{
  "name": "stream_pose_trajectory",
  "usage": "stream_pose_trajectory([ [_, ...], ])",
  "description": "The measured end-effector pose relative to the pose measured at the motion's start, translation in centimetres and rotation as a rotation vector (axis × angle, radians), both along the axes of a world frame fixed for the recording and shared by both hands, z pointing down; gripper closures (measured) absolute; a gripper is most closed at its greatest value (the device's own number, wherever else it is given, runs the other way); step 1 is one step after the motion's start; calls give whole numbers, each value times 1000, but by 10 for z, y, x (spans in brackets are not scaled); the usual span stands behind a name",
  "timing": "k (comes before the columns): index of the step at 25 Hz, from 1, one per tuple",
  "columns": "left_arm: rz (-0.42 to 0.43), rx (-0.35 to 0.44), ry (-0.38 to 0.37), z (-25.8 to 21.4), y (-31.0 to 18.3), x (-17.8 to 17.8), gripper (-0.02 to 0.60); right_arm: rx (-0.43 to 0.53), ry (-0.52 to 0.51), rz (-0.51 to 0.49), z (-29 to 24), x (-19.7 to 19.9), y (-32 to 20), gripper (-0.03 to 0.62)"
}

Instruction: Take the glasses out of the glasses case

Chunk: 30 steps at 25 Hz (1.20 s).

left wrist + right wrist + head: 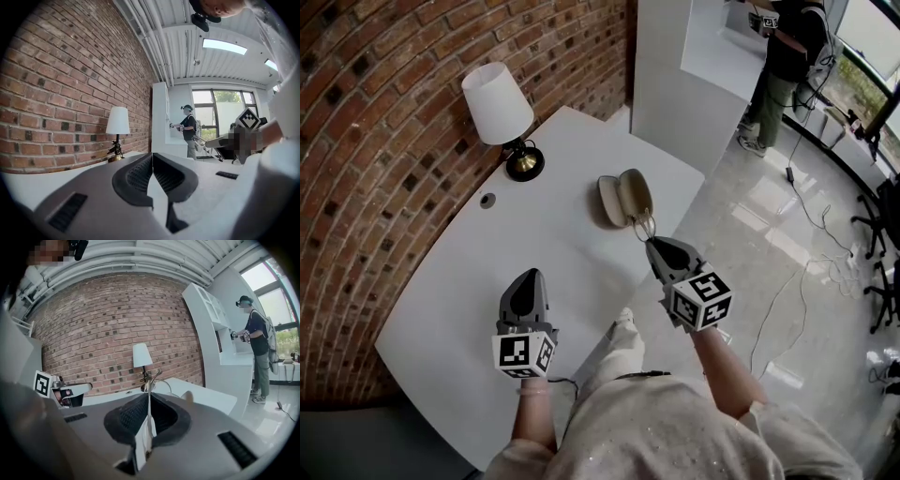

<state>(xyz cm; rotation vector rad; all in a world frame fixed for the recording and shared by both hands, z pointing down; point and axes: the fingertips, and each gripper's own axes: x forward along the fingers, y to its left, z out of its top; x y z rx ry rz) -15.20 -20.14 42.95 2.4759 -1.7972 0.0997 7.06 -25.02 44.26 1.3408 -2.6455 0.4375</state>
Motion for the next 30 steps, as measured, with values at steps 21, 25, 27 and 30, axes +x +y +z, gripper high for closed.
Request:
stream_pose_trajectory([
  [21, -24, 38, -9, -12, 61, -7, 575, 76, -49, 62, -24, 27, 56, 572],
  [25, -31, 40, -13, -13, 67, -10, 575, 96, -51, 73, -29, 32, 63, 572],
  [27, -37, 41, -13, -14, 69, -13, 575, 103, -53, 81, -31, 34, 66, 572],
  [30, -35, 44, -15, -17, 72, -12, 575, 111, -51, 91, -34, 38, 71, 572],
])
